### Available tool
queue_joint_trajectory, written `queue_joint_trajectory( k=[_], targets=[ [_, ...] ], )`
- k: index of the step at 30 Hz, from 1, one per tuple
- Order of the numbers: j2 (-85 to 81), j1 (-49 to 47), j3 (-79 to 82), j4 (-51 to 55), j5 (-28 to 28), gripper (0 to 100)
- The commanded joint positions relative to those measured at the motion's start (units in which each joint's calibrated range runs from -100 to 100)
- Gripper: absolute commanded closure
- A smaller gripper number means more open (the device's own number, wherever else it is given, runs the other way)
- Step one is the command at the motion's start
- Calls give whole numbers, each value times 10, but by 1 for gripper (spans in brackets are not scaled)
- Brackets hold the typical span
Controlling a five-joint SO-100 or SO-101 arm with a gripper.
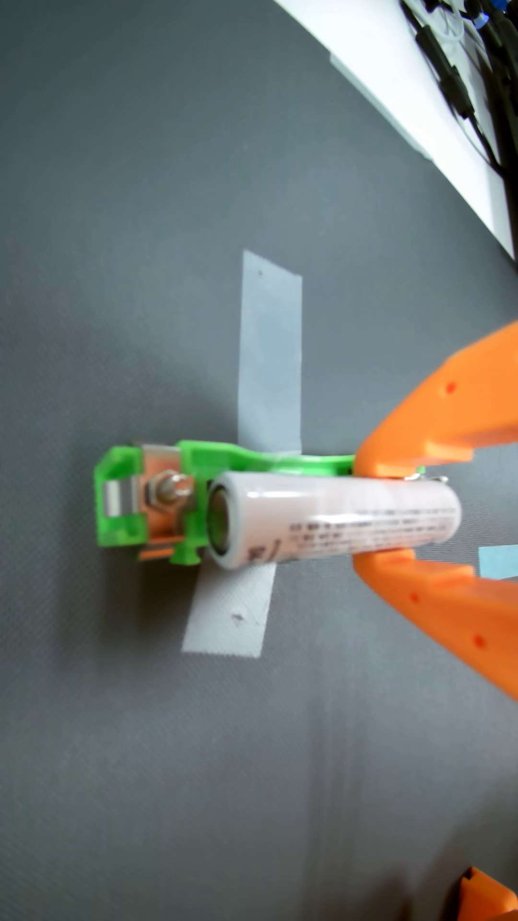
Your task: Insert Battery
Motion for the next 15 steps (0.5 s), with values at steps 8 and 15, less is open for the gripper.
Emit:
queue_joint_trajectory(
  k=[8,15],
  targets=[
    [4,4,-12,-17,2,99],
    [4,4,-7,-30,2,99]
  ],
)
